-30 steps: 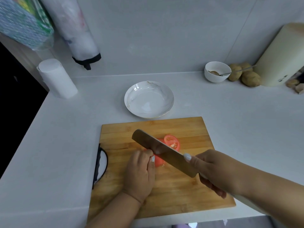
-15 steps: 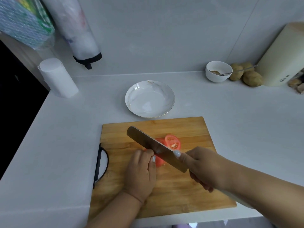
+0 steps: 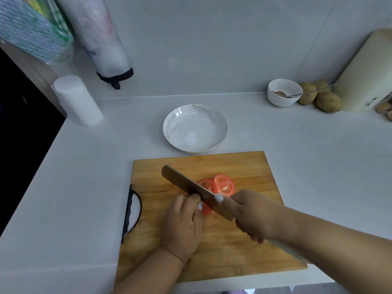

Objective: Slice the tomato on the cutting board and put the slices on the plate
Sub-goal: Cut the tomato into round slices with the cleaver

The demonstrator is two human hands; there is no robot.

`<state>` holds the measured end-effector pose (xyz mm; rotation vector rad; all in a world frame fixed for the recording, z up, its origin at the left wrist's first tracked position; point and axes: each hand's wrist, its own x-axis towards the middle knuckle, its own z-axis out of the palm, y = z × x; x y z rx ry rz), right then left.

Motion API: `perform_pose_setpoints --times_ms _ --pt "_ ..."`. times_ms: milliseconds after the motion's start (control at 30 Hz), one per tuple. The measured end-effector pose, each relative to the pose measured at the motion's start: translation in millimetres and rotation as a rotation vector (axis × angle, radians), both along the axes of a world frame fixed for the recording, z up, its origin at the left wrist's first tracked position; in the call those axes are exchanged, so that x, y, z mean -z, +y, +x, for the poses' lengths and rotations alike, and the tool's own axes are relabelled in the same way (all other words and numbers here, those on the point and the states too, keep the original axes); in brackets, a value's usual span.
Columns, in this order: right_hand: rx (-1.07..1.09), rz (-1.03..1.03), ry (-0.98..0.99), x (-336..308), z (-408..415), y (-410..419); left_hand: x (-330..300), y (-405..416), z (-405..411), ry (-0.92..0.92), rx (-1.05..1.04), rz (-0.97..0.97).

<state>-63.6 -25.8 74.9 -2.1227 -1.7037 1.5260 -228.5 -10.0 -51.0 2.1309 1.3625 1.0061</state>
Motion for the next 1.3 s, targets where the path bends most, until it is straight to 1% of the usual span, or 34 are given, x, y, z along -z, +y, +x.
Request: perform_pose_setpoints --times_ms 233,333,433,500,600,767,900,1133,1300 --pt "0.066 -0.165 -0.008 -1 25 -17 -2 0 0 0.023 -0.007 0.006" --pt "0.031 -0.151 -0.008 8 17 -13 -3 0 1 0.029 -0.018 0.006" --pt "-0.010 -0.074 -0.043 20 2 -2 -3 0 2 0.038 -0.014 0.006" --pt "-0.010 -0.015 -0.052 25 -5 1 -2 0 1 0.047 -0.016 0.003" --pt "0.005 0.019 -0.041 28 -8 0 -1 -1 0 0.050 0.003 0.014" --pt "0.072 -0.023 0.011 30 -4 -3 1 -1 0 0.024 0.005 0.023" --pt "0.095 -0.063 0.061 27 3 -4 1 -1 0 0.040 0.003 0.026" --pt "0.125 -0.104 0.089 -4 20 -18 3 -2 0 0.025 -0.007 -0.003" --pt "0.130 -0.112 0.059 -22 23 -26 5 -1 0 0.040 -0.013 -0.022"
